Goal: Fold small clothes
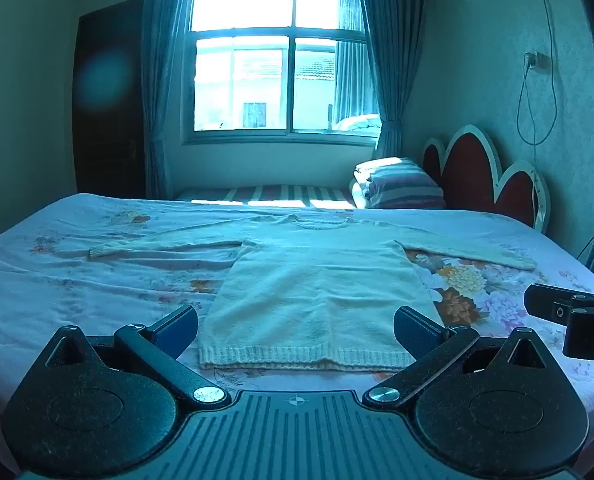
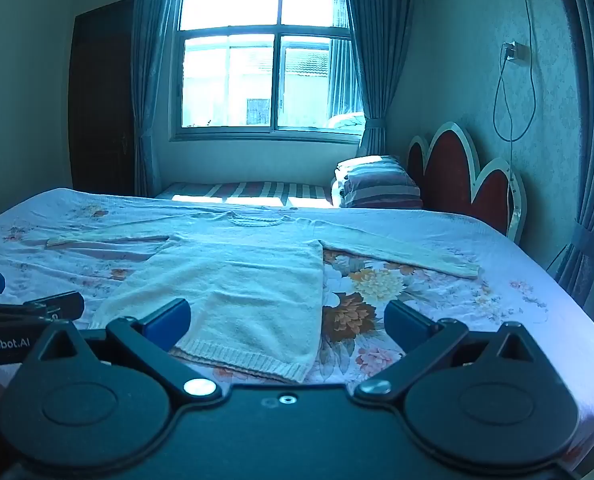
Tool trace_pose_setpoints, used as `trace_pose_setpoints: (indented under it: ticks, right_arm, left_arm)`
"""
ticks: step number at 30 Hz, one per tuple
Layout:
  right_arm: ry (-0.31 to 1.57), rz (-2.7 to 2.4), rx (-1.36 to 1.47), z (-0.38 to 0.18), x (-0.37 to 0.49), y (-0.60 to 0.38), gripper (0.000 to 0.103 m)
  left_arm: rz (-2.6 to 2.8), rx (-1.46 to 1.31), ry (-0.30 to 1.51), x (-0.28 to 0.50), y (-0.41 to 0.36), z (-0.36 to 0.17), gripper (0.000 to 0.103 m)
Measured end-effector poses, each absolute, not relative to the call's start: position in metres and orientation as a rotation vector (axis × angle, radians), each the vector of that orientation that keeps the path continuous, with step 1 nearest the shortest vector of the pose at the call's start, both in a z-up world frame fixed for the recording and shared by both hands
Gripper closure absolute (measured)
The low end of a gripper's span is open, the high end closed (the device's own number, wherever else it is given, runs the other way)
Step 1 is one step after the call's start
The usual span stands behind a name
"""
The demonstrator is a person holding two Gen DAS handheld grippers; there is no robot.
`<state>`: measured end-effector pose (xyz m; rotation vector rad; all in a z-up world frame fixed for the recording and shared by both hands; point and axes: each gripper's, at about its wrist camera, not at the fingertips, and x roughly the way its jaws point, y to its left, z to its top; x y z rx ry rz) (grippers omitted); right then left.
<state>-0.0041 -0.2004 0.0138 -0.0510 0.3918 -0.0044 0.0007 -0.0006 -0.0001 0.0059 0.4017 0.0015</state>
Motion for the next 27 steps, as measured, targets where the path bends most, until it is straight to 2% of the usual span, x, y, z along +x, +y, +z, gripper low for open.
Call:
trace_pose_setpoints:
  ticks: [27]
  right_arm:
    - [0.374,-0.009,-0.055,0.015,-0.011,-0.199,0.0]
  left_arm:
    - [-0.018,-0.012,0.379,-0.005,0.005,0.006,0.0]
